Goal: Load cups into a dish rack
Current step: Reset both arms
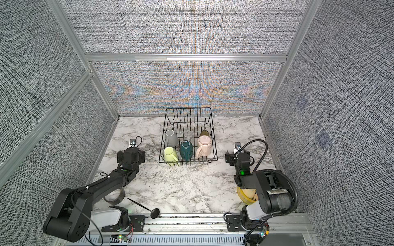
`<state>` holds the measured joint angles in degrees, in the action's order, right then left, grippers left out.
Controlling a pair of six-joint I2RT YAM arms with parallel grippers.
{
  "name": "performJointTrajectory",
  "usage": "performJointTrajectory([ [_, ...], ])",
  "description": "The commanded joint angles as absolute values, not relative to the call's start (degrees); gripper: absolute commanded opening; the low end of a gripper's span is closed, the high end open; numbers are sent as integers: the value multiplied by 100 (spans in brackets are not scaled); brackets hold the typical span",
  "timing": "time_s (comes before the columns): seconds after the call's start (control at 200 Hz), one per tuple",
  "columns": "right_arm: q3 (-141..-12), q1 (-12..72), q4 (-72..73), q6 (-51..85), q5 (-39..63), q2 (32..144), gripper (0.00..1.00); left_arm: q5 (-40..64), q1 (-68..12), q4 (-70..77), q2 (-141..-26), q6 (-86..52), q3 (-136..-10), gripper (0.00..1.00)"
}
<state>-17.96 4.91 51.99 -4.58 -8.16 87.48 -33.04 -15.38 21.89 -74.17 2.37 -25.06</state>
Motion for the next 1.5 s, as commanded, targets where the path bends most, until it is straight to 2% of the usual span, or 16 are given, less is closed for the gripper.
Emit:
performJointTrajectory([
  [0.0,-2288,435,4656,-106,-867,8665,99,-2836,-1397,3630,-7616,409,-2314,100],
  [0.115,-2092,404,5104,-122,-835,8736,99,-2489,-1201,4003,-7800,386,-2285,100],
  [0.255,-2241,405,4859,-103,-857,8777,99,-2107,-1093,4329,-8261,589,-2395,100],
  [0.315,-2238,404,4824,-114,-841,8732,99,-2012,-1022,4132,-8199,520,-2425,100],
  [0.45,-2261,404,4833,-106,-826,8769,99,-1790,-678,4717,-8163,157,-2084,99],
  [0.55,-2237,404,4938,-105,-826,8795,99,-1244,-288,4856,-8171,-141,-1942,99],
  [0.645,-2234,404,4940,-111,-826,8790,99,-1165,-149,5717,-8846,-231,-1933,99],
  [0.72,-2238,404,4937,-107,-826,8802,99,-1138,-141,4616,-8445,-290,-2148,99],
  [0.81,-2232,404,4939,-109,-826,8795,99,-1178,-138,5290,-8656,-270,-1995,99],
  [0.905,-2232,404,4943,-106,-826,8796,99,-1144,-141,4793,-8477,-281,-2107,99],
  [1.496,-2257,404,4913,-105,-817,8808,99,-1151,-140,4902,-8508,-272,-2068,99],
])
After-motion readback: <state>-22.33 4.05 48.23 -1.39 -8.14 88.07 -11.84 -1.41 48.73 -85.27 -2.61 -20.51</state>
